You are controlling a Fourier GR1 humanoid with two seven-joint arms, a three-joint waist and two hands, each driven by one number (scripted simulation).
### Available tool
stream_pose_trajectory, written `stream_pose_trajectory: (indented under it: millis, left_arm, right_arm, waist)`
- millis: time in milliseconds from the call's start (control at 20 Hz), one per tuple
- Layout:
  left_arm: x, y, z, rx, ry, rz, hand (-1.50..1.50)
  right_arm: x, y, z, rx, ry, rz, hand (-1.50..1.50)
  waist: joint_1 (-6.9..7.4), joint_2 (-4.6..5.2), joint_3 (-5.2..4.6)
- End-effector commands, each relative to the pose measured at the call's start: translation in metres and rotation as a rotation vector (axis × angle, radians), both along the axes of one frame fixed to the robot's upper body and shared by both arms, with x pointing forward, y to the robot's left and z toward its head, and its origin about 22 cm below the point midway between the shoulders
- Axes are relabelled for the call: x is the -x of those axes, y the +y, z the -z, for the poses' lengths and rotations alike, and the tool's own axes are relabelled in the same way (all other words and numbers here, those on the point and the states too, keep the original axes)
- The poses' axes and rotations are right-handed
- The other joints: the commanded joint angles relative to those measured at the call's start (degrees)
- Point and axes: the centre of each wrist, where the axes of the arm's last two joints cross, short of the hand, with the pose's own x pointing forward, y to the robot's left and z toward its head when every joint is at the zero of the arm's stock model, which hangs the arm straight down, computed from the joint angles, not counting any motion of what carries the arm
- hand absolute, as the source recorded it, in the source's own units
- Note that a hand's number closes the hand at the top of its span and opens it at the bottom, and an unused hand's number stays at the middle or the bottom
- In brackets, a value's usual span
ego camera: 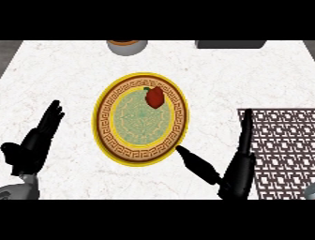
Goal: Pick the bell pepper from the placemat and place it in the plate
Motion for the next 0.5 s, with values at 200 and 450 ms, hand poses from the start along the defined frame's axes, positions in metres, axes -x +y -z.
stream_pose_trajectory:
  millis: [200,450]
  left_arm:
    - [0.005,-0.010,0.001,-0.004,0.003,0.007,0.00]
    - [0.006,0.003,0.000,-0.001,0.005,0.018,0.00]
  right_arm:
    - [0.042,-0.033,0.020,0.001,-0.009,-0.022,-1.50]
    - [0.046,-0.062,0.015,0.031,0.002,-0.007,-1.50]
  waist:
    - [0.37,0.05,0.01]
    - [0.23,0.03,0.04]
